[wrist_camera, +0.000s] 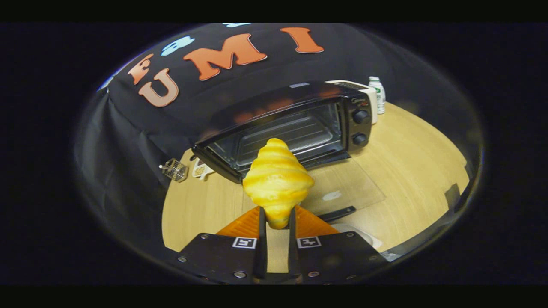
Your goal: Open the toaster oven, put the food inside, and close the toaster oven door.
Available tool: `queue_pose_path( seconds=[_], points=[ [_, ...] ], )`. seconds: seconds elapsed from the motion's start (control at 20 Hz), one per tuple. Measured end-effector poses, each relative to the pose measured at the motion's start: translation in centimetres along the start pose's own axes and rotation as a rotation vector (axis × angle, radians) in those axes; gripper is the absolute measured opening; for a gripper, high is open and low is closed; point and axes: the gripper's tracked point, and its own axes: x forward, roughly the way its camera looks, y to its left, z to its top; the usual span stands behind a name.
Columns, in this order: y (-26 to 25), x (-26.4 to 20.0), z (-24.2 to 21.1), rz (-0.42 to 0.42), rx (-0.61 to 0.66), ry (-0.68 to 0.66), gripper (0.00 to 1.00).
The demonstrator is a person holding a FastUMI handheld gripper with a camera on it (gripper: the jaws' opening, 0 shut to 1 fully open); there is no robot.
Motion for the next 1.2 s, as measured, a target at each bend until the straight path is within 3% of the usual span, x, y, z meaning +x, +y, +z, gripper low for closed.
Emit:
queue_pose_path(
  seconds=[0.45, 0.9, 1.2],
  points=[
    [3.2, 5.4, 1.7, 0.186, 0.131, 0.062, 0.20],
    [4.4, 7.7, 3.4, 0.373, 0.368, -0.020, 0.20],
    [5.6, 9.8, 5.0, 0.399, 0.427, -0.045, 0.20]
  ],
)
